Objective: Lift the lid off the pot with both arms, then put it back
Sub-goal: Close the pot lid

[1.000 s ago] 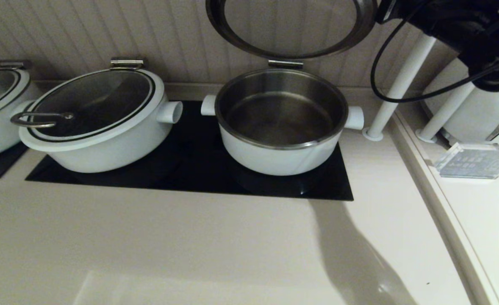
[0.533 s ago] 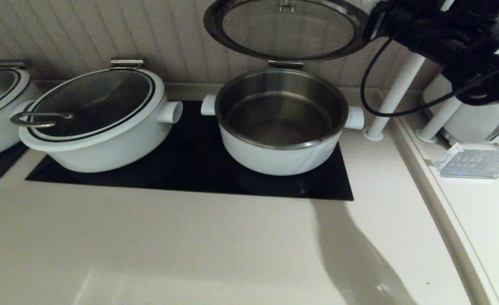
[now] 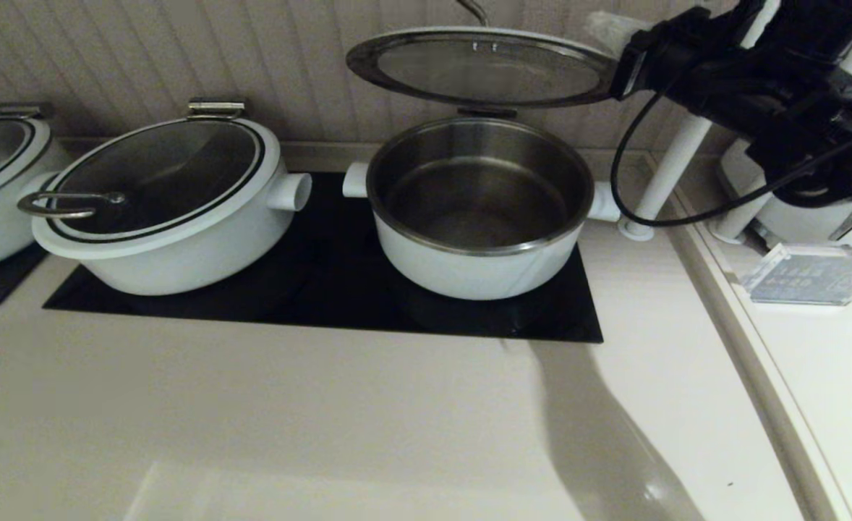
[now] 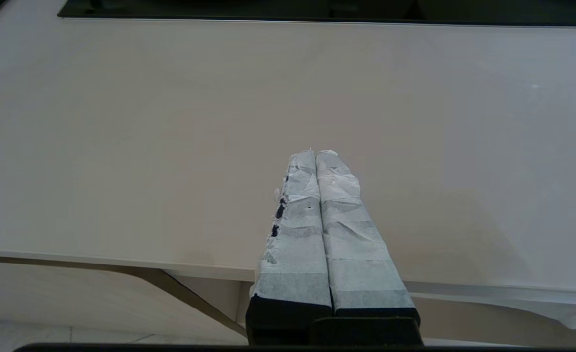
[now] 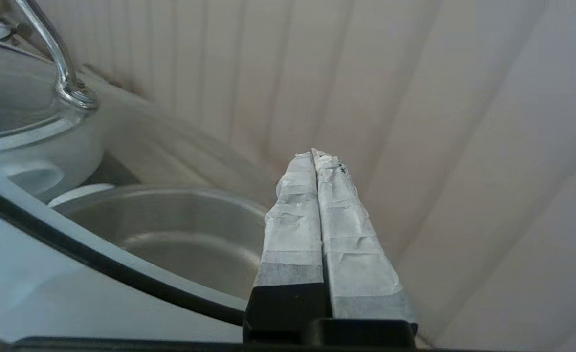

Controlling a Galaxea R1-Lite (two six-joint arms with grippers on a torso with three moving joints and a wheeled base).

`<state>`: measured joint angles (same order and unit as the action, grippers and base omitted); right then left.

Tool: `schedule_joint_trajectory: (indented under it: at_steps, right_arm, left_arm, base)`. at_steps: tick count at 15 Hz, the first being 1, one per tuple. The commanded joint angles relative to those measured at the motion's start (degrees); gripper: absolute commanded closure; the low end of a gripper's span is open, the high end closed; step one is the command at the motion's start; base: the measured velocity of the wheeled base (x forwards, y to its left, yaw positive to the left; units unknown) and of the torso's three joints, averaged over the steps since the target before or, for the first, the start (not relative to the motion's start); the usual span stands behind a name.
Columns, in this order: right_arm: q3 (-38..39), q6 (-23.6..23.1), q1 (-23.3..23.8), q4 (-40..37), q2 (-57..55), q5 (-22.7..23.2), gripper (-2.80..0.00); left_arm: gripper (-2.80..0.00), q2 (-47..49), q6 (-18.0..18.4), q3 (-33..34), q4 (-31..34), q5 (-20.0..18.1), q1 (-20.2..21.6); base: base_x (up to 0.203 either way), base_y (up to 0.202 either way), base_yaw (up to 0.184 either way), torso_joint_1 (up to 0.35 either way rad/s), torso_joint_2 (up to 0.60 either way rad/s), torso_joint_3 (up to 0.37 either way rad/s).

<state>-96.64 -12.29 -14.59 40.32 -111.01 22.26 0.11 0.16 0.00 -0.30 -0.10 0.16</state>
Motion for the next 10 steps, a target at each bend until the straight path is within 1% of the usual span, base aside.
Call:
schedule_joint_trajectory:
  at_steps: [1,4,8,10]
  right_arm:
    - [3.26,-0.15,-0.69,1.26,1.63,0.15,0.00]
    - [6.47,-0.42,-1.56,2.89,2.59,0.15,0.00]
    - [8.21,-0.54,-2.19,3.09,3.25,0.15,0.00]
    - [9.45,-0.54,-2.19,4.48,3.25,0.15,0.00]
  left_arm:
    - [0.00,-0.02,-0.07,0.00,-0.05,0.01,0.02]
    - [0.00,-0.02,-0.04,0.00,-0.05,0.01,0.02]
    - [0.00,-0.02,0.02,0.00,-0.05,0.01,0.02]
    - [0.00,-0.02,-0.07,0.00,-0.05,0.01,0.02]
  base:
    - [0.000,0.000,0.000,0.000,0.00,0.000]
    - [0.000,0.000,0.000,0.000,0.00,0.000]
    - [0.000,0.000,0.000,0.000,0.00,0.000]
    - [0.000,0.000,0.000,0.000,0.00,0.000]
